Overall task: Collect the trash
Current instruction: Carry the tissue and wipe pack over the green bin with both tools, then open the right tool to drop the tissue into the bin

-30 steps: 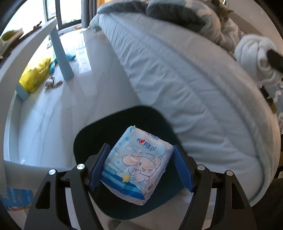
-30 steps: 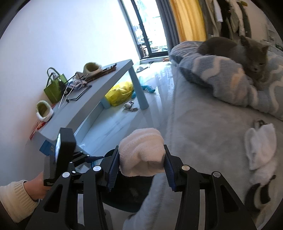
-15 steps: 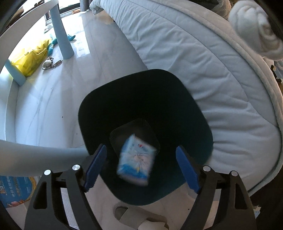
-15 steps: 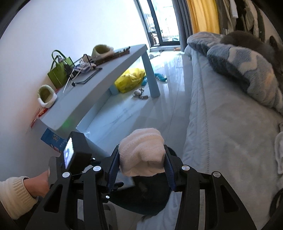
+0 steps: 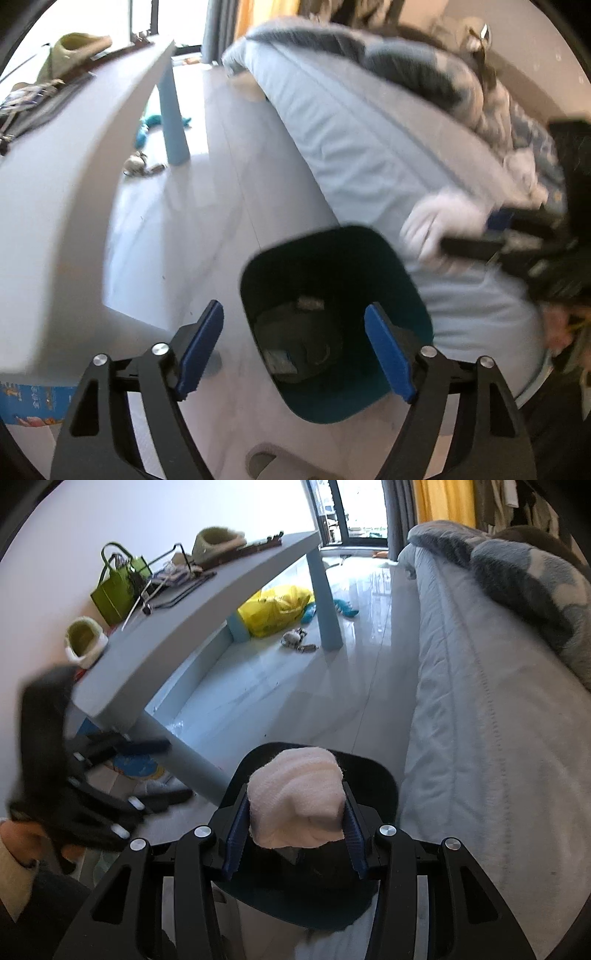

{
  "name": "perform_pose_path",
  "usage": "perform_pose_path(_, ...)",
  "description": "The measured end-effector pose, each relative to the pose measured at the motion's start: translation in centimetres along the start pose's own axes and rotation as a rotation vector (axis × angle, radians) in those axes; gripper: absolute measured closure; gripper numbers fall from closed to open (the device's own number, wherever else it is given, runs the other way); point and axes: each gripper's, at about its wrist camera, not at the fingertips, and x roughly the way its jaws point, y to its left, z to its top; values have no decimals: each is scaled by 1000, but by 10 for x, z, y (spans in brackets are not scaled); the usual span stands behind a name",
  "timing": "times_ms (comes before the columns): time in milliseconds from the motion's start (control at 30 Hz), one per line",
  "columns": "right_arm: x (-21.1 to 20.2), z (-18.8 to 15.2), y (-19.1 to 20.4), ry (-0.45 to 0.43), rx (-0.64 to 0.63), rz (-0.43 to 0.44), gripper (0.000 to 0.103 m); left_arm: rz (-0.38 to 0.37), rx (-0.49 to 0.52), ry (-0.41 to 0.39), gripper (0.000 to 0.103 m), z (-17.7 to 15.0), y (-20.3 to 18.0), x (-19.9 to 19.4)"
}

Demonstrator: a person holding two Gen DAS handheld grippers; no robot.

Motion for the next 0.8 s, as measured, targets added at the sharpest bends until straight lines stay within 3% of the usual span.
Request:
perform_pose_path(367, 59, -14, 20, 142, -36, -12, 56, 26, -17, -109, 43, 11, 16, -44)
perform_pose_path(800, 112, -47, 25, 282, -62, -51, 56, -14, 13, -216, 52, 22, -7, -86)
